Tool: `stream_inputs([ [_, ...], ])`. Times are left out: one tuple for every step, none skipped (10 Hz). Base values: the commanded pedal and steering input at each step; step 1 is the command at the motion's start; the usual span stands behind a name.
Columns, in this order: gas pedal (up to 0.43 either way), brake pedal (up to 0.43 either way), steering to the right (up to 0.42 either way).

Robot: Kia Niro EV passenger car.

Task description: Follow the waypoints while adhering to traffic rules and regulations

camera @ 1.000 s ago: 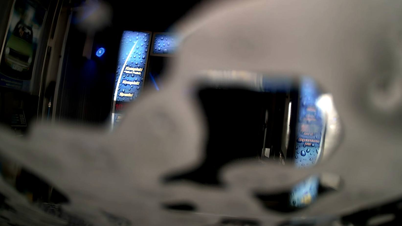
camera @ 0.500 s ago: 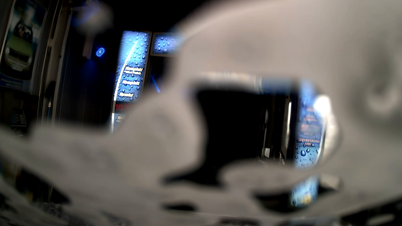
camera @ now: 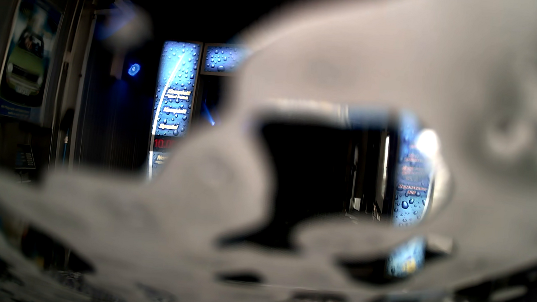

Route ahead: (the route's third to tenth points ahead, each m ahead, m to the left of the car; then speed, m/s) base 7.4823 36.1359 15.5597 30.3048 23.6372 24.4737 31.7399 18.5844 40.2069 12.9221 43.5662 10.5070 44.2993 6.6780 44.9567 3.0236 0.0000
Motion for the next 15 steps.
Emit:
stream_inputs([
  [0.000, 0.000, -0.015],
  [0.000, 0.000, -0.014],
  [0.000, 0.000, -0.014],
  [0.000, 0.000, -0.014],
  [0.000, 0.000, -0.015],
  [0.000, 0.000, -0.014],
  [0.000, 0.000, -0.014],
  [0.000, 0.000, -0.014],
  [0.000, 0.000, -0.014],
  [0.000, 0.000, -0.015],
  [0.000, 0.000, -0.015],
  [0.000, 0.006, -0.014],
  [0.000, 0.000, -0.014],
  [0.000, 0.000, -0.015],
  [0.000, 0.000, -0.015],
])
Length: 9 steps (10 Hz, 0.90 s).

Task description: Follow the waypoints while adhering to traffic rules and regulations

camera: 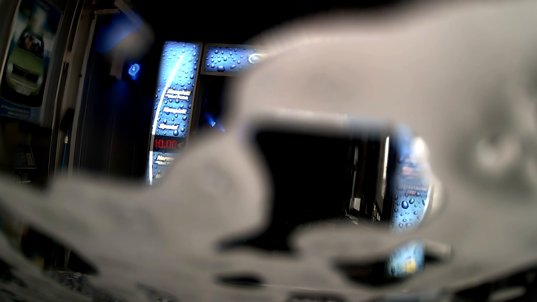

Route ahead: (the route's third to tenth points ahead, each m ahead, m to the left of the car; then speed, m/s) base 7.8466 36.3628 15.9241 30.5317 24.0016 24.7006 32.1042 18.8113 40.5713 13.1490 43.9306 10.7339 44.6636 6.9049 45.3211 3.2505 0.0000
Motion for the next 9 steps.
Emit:
stream_inputs([
  [0.000, 0.000, -0.014],
  [0.000, 0.000, -0.015],
  [0.000, 0.000, -0.014],
  [0.000, 0.000, -0.014],
  [0.000, 0.000, -0.014],
  [0.000, 0.000, -0.015],
  [0.000, 0.000, -0.014],
  [0.000, 0.000, -0.014],
  [0.000, 0.000, -0.014],
])
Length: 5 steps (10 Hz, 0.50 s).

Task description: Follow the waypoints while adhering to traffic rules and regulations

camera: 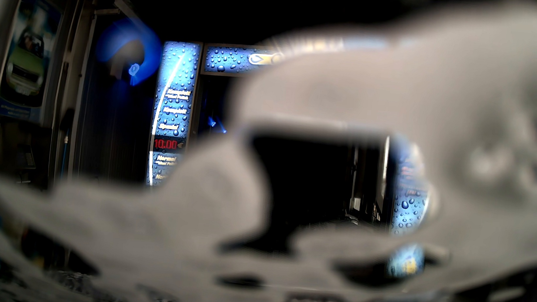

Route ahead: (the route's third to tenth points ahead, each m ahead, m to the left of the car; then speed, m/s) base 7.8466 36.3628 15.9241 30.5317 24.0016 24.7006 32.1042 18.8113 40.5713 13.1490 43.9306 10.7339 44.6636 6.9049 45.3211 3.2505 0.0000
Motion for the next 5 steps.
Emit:
stream_inputs([
  [0.000, 0.000, -0.014],
  [0.000, 0.000, -0.015],
  [0.000, 0.000, -0.014],
  [0.000, 0.000, -0.014],
  [0.000, 0.000, -0.014],
])
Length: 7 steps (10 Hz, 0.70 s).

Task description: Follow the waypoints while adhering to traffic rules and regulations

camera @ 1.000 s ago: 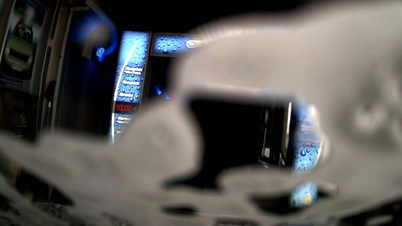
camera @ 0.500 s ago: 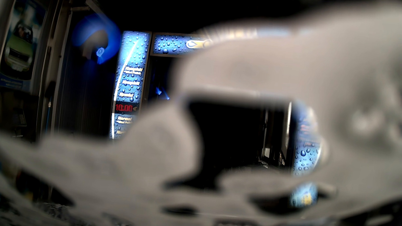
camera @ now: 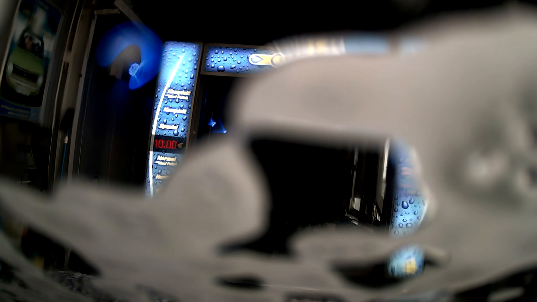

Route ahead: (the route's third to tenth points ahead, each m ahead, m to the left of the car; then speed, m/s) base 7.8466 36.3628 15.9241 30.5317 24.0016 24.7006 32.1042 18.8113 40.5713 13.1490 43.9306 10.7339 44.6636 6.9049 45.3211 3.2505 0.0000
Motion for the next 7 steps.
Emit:
stream_inputs([
  [0.000, 0.000, -0.015],
  [0.000, 0.000, -0.014],
  [0.000, 0.000, -0.015],
  [0.000, 0.000, -0.014],
  [0.000, 0.000, -0.014],
  [0.000, 0.000, -0.014],
  [0.000, 0.000, -0.015],
])
